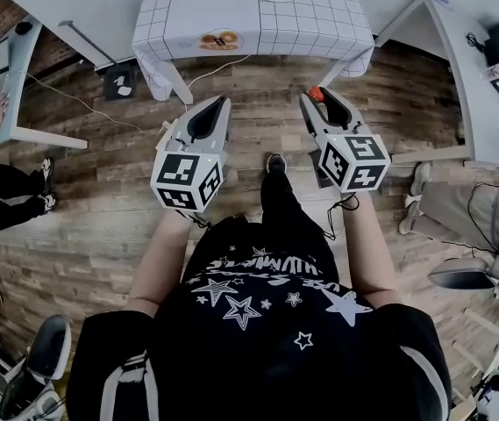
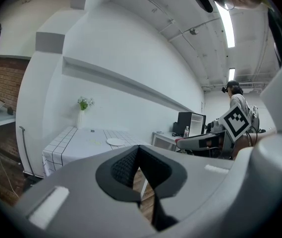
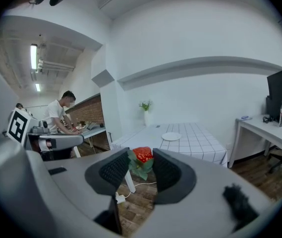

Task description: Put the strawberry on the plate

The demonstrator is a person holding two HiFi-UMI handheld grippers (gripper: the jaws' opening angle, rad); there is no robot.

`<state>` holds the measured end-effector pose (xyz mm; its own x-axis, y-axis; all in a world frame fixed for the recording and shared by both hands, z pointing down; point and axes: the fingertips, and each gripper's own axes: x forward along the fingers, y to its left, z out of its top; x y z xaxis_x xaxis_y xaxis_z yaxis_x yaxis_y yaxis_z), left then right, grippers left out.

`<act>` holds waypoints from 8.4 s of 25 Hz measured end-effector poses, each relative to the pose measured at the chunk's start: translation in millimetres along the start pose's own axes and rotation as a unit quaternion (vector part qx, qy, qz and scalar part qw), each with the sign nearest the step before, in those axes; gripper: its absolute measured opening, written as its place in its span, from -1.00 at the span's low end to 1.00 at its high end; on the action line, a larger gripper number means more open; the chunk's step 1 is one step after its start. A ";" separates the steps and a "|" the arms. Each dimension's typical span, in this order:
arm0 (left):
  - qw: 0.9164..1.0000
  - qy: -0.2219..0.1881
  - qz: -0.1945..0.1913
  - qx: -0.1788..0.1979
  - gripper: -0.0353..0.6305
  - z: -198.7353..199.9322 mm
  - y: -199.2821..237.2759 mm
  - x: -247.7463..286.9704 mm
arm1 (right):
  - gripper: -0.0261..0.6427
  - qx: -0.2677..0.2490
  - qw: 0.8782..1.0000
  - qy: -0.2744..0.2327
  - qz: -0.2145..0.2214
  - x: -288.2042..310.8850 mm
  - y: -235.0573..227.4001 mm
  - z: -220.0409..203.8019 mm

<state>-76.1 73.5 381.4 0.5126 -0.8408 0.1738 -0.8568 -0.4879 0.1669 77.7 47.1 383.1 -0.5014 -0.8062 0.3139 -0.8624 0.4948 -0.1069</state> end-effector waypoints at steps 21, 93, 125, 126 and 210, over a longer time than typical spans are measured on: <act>0.999 0.003 0.044 0.013 -0.87 53.0 35.8 168.9 | -0.45 -0.005 0.999 0.003 0.048 126.0 -138.1 65.0; 0.993 0.109 -0.041 -0.014 -0.87 24.8 277.7 460.3 | -0.45 -0.006 0.977 0.214 0.015 476.0 -225.7 6.7; 0.994 0.102 -0.028 -0.025 -0.87 20.7 281.1 450.0 | -0.39 -0.061 0.963 0.260 0.014 479.0 -225.2 -10.4; 0.994 0.100 -0.026 -0.024 -0.87 22.4 279.5 448.9 | -0.39 -0.061 0.965 0.256 0.017 477.2 -225.1 -8.2; 1.000 0.008 0.003 0.015 -0.87 6.2 27.3 58.4 | -0.89 -0.027 0.994 0.051 0.095 87.9 -5.5 2.7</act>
<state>-69.9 9.7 390.0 0.5086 -0.8398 0.1901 -0.8608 -0.4903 0.1367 38.2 -27.4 408.7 -0.6424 -0.6616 0.3868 -0.7470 0.6533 -0.1230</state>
